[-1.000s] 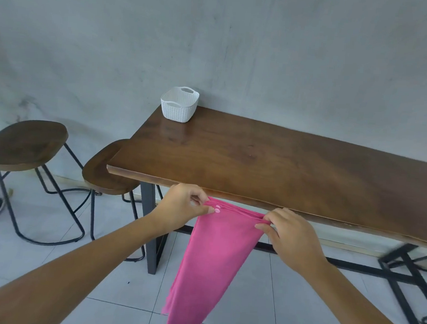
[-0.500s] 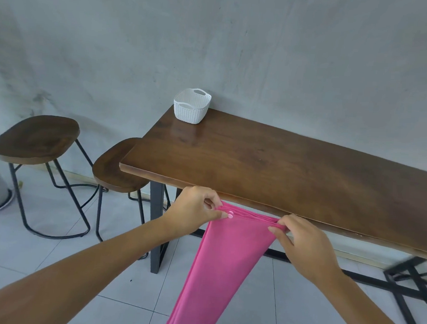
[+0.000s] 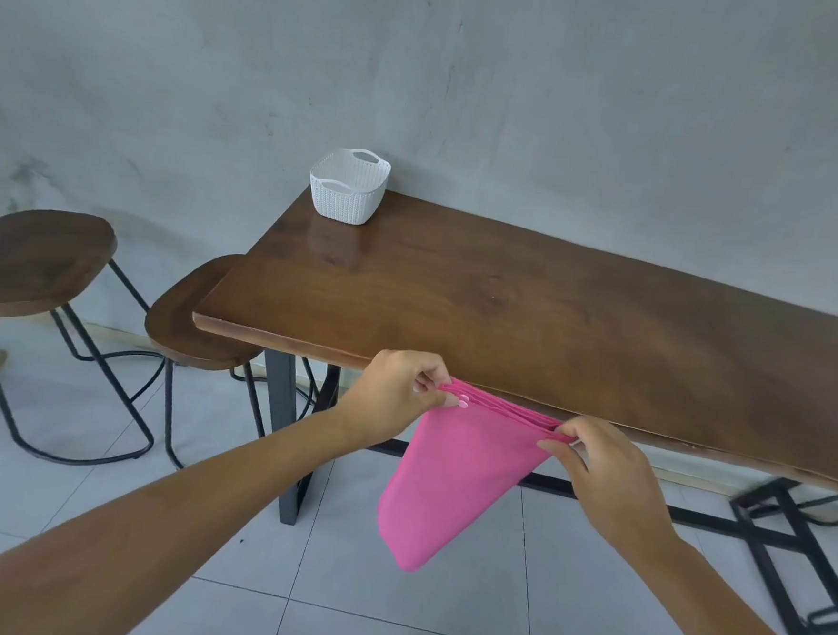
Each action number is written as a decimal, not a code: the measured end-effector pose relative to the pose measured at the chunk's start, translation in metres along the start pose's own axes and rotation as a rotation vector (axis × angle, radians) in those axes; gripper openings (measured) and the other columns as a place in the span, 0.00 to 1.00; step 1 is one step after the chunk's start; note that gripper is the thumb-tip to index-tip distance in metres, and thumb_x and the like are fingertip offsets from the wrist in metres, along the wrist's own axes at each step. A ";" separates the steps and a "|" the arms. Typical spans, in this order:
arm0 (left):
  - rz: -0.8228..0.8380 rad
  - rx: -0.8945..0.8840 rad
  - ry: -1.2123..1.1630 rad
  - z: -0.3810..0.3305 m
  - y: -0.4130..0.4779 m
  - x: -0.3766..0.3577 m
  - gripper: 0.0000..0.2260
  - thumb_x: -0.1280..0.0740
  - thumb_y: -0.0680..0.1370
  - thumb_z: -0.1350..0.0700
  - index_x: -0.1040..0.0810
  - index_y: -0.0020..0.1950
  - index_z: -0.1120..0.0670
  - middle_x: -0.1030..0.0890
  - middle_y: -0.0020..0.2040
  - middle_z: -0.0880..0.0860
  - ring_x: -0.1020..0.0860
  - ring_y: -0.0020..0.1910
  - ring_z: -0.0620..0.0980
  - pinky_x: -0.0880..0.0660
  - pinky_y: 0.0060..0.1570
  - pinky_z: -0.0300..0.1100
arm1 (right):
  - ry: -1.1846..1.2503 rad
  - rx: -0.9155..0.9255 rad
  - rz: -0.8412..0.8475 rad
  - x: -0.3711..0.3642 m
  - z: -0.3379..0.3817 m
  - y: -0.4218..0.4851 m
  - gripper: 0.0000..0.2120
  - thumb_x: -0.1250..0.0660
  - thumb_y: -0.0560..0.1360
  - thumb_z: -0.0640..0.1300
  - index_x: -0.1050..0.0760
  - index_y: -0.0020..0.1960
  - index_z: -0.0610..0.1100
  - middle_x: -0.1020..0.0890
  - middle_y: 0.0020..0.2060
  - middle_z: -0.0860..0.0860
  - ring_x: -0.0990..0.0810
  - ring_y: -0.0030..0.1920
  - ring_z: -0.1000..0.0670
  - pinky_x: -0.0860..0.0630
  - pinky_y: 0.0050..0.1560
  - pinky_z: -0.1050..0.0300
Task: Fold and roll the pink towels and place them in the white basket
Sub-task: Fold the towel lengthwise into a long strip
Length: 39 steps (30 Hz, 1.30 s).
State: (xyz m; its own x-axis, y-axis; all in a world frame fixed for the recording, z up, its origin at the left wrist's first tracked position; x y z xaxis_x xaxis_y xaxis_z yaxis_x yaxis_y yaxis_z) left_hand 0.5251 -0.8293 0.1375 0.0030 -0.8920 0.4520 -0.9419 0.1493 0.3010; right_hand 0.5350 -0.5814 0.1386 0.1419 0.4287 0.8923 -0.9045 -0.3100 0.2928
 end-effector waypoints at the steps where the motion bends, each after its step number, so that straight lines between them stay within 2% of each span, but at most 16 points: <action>1: -0.004 0.001 -0.005 0.002 0.007 -0.003 0.10 0.22 0.73 0.52 0.18 0.41 0.56 0.16 0.40 0.48 0.18 0.42 0.47 0.21 0.47 0.44 | 0.007 -0.008 -0.017 0.001 -0.005 0.004 0.12 0.35 0.78 0.57 0.23 0.44 0.49 0.22 0.40 0.60 0.25 0.43 0.56 0.32 0.41 0.64; 6: -0.056 0.010 -0.006 0.009 0.044 -0.024 0.11 0.22 0.74 0.52 0.20 0.41 0.57 0.18 0.38 0.50 0.21 0.39 0.49 0.23 0.45 0.48 | 0.047 -0.060 -0.066 0.005 -0.036 0.031 0.07 0.29 0.78 0.49 0.22 0.46 0.46 0.21 0.41 0.57 0.23 0.44 0.53 0.30 0.42 0.58; 9: -0.093 0.056 -0.002 0.022 0.064 -0.037 0.10 0.23 0.75 0.51 0.21 0.41 0.55 0.19 0.37 0.49 0.22 0.38 0.50 0.23 0.44 0.51 | 0.088 -0.111 -0.048 0.001 -0.051 0.046 0.04 0.26 0.76 0.44 0.21 0.47 0.45 0.20 0.41 0.57 0.22 0.44 0.52 0.31 0.42 0.62; 13: -0.162 0.143 -0.016 0.047 0.076 -0.040 0.09 0.25 0.76 0.52 0.22 0.41 0.53 0.19 0.36 0.50 0.22 0.37 0.54 0.21 0.39 0.58 | 0.135 -0.091 -0.008 -0.008 -0.050 0.053 0.04 0.26 0.76 0.44 0.21 0.46 0.46 0.20 0.41 0.58 0.22 0.43 0.56 0.32 0.44 0.69; 14: -0.155 0.152 -0.012 0.053 0.094 -0.056 0.09 0.25 0.76 0.52 0.22 0.41 0.53 0.19 0.36 0.49 0.22 0.37 0.53 0.21 0.39 0.58 | 0.128 -0.108 -0.007 -0.009 -0.072 0.065 0.04 0.27 0.76 0.44 0.22 0.46 0.46 0.20 0.40 0.59 0.23 0.42 0.57 0.33 0.43 0.70; 18: -0.096 0.165 -0.021 0.048 0.108 -0.086 0.11 0.24 0.75 0.50 0.23 0.40 0.52 0.21 0.35 0.49 0.23 0.36 0.51 0.21 0.40 0.55 | 0.139 -0.224 -0.059 -0.006 -0.113 0.087 0.06 0.31 0.79 0.42 0.26 0.46 0.49 0.23 0.38 0.59 0.24 0.42 0.58 0.35 0.40 0.69; 21: -0.135 0.199 -0.009 0.049 0.127 -0.099 0.12 0.22 0.74 0.52 0.25 0.45 0.52 0.21 0.36 0.52 0.24 0.37 0.48 0.22 0.43 0.47 | 0.266 -0.272 -0.081 -0.013 -0.136 0.099 0.08 0.33 0.79 0.41 0.30 0.54 0.50 0.21 0.43 0.56 0.23 0.45 0.53 0.32 0.41 0.62; 24: -0.152 0.263 0.012 0.058 0.142 -0.110 0.13 0.22 0.73 0.52 0.24 0.48 0.51 0.21 0.37 0.48 0.24 0.37 0.41 0.24 0.42 0.39 | 0.377 -0.399 -0.106 -0.027 -0.164 0.109 0.14 0.34 0.79 0.40 0.27 0.64 0.48 0.19 0.48 0.53 0.23 0.50 0.50 0.29 0.49 0.54; 27: -0.191 0.312 0.027 0.064 0.154 -0.120 0.12 0.21 0.73 0.52 0.22 0.48 0.53 0.22 0.35 0.45 0.24 0.36 0.38 0.26 0.38 0.32 | 0.503 -0.580 -0.183 -0.044 -0.198 0.118 0.10 0.33 0.78 0.41 0.22 0.59 0.48 0.17 0.48 0.52 0.20 0.53 0.47 0.26 0.55 0.49; 30: -0.237 0.378 0.026 0.075 0.171 -0.129 0.11 0.21 0.72 0.53 0.22 0.44 0.55 0.21 0.34 0.47 0.24 0.36 0.42 0.28 0.36 0.33 | 0.551 -0.666 -0.240 -0.064 -0.217 0.130 0.05 0.34 0.79 0.42 0.22 0.50 0.50 0.18 0.44 0.55 0.20 0.54 0.44 0.24 0.56 0.45; 33: -0.240 0.449 0.052 0.094 0.183 -0.138 0.11 0.21 0.73 0.54 0.22 0.43 0.55 0.19 0.35 0.52 0.24 0.38 0.47 0.26 0.38 0.40 | 0.437 -0.618 -0.207 -0.083 -0.225 0.144 0.05 0.36 0.80 0.40 0.22 0.51 0.48 0.19 0.43 0.52 0.24 0.54 0.42 0.26 0.56 0.44; 35: -0.221 0.480 0.084 0.108 0.189 -0.145 0.10 0.22 0.73 0.55 0.22 0.42 0.55 0.19 0.35 0.52 0.24 0.38 0.48 0.26 0.40 0.44 | 0.252 -0.487 -0.131 -0.094 -0.225 0.154 0.05 0.37 0.81 0.40 0.23 0.51 0.46 0.19 0.45 0.51 0.26 0.52 0.43 0.28 0.55 0.44; 39: -0.219 0.475 0.168 0.123 0.201 -0.154 0.10 0.23 0.74 0.53 0.23 0.43 0.55 0.20 0.35 0.51 0.24 0.38 0.51 0.27 0.39 0.45 | 0.097 -0.355 -0.081 -0.102 -0.229 0.171 0.05 0.38 0.81 0.40 0.26 0.50 0.49 0.21 0.44 0.53 0.28 0.50 0.46 0.34 0.52 0.51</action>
State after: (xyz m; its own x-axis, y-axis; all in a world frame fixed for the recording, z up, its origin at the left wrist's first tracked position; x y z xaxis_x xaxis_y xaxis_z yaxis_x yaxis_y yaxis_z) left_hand 0.2935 -0.7143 0.0252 0.2327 -0.7947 0.5606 -0.9612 -0.2758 0.0080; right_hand 0.2742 -0.4842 0.0187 0.1951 0.5232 0.8296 -0.9774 0.0339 0.2085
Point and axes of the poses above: each hand's wrist, its own y-axis towards the middle knuckle, its own x-axis out of the back of the hand, z = x × y, the point moved 9 cm from there along y, towards the middle knuckle
